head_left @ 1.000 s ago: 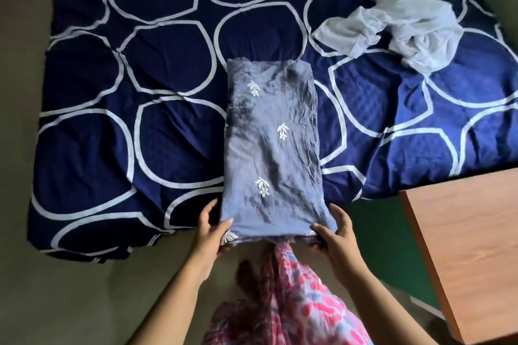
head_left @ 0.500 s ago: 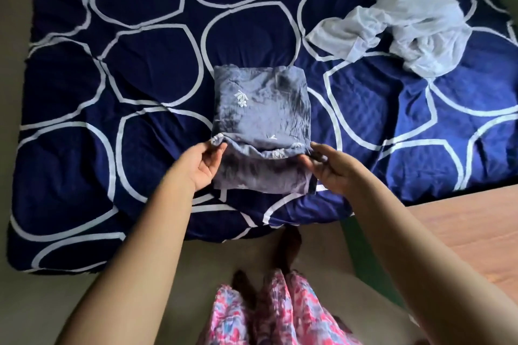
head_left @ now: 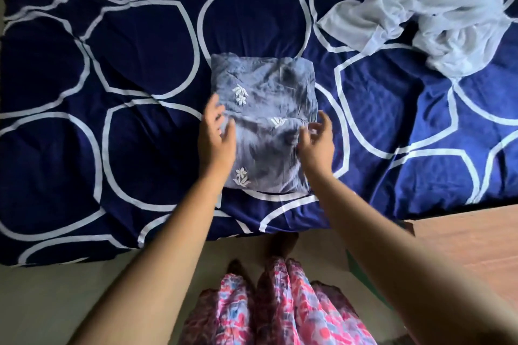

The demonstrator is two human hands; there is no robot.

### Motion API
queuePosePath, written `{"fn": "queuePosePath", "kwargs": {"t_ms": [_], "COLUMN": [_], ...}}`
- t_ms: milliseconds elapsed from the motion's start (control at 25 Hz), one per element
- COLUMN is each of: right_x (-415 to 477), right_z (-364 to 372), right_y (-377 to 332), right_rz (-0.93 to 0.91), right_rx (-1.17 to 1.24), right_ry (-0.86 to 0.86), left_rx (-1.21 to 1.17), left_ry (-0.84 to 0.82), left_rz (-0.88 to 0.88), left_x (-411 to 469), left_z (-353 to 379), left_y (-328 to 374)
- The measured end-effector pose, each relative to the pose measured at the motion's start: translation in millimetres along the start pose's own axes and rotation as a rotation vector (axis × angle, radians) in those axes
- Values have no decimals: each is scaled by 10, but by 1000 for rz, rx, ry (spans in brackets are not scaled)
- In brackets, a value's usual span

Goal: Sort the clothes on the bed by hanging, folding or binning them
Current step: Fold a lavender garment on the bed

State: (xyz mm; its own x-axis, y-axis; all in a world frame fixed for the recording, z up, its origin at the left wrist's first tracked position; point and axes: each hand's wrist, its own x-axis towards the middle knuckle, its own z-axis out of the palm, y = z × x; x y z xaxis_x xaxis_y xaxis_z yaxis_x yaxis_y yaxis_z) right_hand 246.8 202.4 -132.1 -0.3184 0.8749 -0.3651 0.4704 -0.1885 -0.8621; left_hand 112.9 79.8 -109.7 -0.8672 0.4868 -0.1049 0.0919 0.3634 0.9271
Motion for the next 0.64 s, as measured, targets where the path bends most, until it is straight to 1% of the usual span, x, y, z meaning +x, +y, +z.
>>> {"fn": "queuePosePath", "kwargs": {"t_ms": [40,80,120,160,200,240,280,320,400,520,600,640], "right_x": [-132,-224,-264,-258,-180,-72,47,146,259,283,242,206], "right_z": [49,105,154,201,238,253,242,216,171,186,153,101], "right_y": [78,169,253,301,366,389,409,429,479,527,490,470], "right_rz": [-246,-465,-606,-654,-624,-546,-467,-440,-467,-479,-500,-572], "right_rx": [-216,-419,-590,-722,-809,-869,-916,-972,-1087,-1130,-1122,-1114], "right_ry": [-70,-183,-293,-365,-391,-385,-376,-362,-395,-448,-415,-355], "left_rx": [239,459,644,784,878,945,990,1025,1064,1090,1053,1026], "left_ry": [-10,-24,-48,-77,-106,-134,-175,-225,-333,-396,-413,-409], "left_rz": [170,287,332,328,316,314,303,286,223,159,149,178], "left_x": [-147,-275,-368,-403,-355,-256,-143,-21,155,207,186,173], "left_z": [71,143,214,268,290,288,269,250,222,246,202,135], "left_y": [-74,-169,-266,-357,-459,-539,-594,-642,-699,-756,-723,-703]}}
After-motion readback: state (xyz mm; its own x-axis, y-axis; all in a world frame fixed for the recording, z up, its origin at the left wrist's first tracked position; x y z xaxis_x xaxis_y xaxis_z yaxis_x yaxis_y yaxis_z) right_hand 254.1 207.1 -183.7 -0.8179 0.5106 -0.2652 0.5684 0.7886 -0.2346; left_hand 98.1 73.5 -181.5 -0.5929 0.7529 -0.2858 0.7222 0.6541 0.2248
